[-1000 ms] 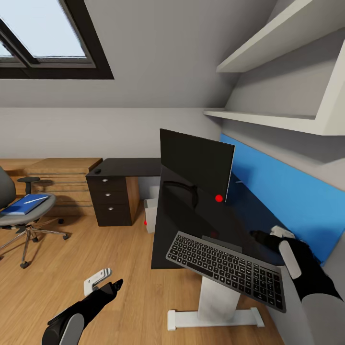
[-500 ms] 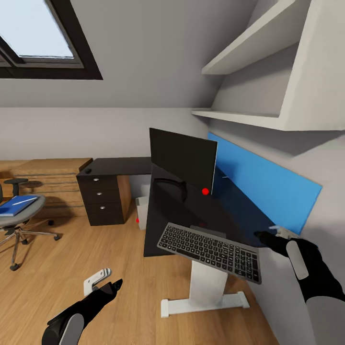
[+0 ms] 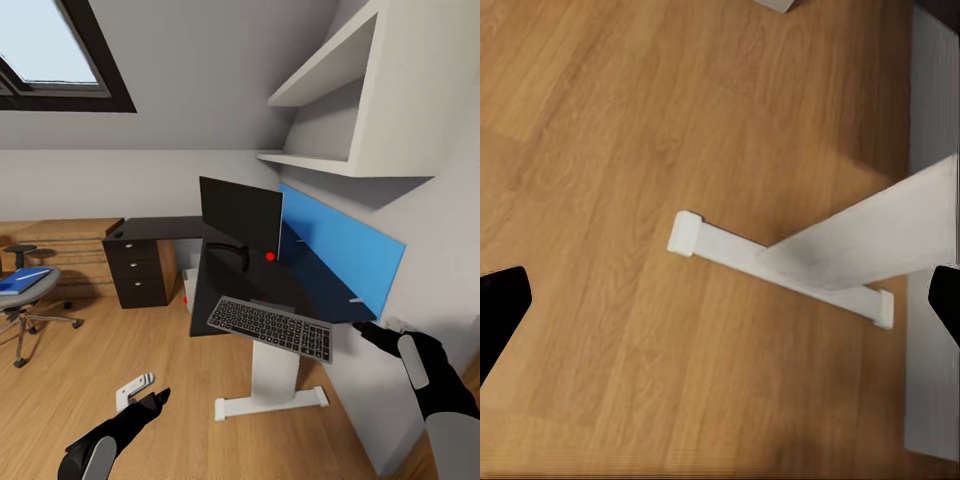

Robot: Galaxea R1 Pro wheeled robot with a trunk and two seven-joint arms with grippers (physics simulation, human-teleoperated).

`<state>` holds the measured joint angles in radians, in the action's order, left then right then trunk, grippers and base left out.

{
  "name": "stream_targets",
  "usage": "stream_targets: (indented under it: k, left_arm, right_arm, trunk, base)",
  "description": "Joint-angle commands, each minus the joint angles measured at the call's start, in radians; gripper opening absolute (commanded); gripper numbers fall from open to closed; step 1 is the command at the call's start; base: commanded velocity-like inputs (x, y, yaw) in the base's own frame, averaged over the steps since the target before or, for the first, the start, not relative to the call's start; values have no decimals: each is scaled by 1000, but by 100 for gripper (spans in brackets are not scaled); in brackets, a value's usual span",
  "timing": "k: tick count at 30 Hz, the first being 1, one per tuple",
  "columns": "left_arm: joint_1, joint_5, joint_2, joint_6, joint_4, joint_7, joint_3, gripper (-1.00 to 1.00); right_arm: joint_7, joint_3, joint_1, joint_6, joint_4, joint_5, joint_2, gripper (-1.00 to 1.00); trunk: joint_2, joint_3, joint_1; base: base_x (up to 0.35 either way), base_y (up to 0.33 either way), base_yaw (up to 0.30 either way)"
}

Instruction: In the bedroom, organize the workspace by keeping the computer under the desk, ensuring the monitor is on the desk, placing the keyboard on the desk next to the monitor, placing the mouse on the desk next to the keyboard, moving the folder from the swivel chair onto the desk next to the mouse, stacking the notebook on top of the folder with the pen on top of the notebook, and positioning the swivel chair next to the desk.

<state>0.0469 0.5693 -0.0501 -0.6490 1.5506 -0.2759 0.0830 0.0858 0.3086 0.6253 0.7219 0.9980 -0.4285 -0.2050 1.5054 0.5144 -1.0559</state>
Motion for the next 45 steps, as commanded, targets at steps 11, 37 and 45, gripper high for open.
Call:
stream_targets:
  k: [11, 37, 45]
  left_arm:
    - [1, 13, 19, -3, 28, -3, 23, 100]
    - [1, 17, 23, 2, 69, -9, 133, 100]
    - [1, 13, 18, 121, 69, -14, 124, 100]
  right_arm:
    - [-12, 0, -1, 2, -5, -16, 0, 100]
    - [-405, 323, -35, 253, -19, -53, -17, 100]
    - [-412, 332, -35, 270, -19, -55, -15, 100]
  trunk:
    - [1, 1, 0]
    - [1, 1, 0]
    - [57, 26, -30]
  base:
    - [-31, -58, 0]
    - [-1, -1, 0]
    - [0, 0, 0]
